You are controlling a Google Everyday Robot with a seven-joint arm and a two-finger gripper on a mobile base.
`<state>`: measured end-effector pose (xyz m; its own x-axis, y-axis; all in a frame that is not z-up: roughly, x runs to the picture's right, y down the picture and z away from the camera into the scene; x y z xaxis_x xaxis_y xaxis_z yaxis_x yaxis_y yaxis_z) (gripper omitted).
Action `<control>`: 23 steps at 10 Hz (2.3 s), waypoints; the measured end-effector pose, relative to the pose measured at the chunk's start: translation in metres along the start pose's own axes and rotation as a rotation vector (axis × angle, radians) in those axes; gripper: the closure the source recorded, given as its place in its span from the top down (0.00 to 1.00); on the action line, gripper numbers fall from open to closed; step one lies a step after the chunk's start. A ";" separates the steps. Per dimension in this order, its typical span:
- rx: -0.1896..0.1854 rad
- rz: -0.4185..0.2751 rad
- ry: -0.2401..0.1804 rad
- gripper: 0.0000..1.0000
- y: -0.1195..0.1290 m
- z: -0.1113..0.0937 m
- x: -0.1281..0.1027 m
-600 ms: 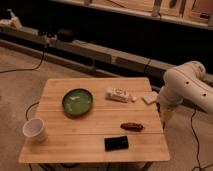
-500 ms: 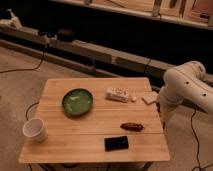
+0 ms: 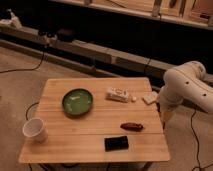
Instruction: Push the eraser across the table
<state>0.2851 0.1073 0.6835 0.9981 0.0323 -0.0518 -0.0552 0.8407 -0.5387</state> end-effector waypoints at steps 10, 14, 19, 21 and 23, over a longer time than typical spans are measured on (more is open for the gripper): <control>0.000 0.000 0.000 0.65 0.000 0.000 0.000; 0.000 0.000 0.000 0.65 0.000 0.000 0.000; 0.000 0.000 0.000 0.65 0.000 0.000 0.000; -0.012 0.000 -0.024 0.65 0.004 0.003 -0.006; -0.051 -0.021 -0.116 0.60 0.027 0.014 -0.040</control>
<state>0.2439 0.1365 0.6831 0.9953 0.0795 0.0559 -0.0323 0.8132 -0.5811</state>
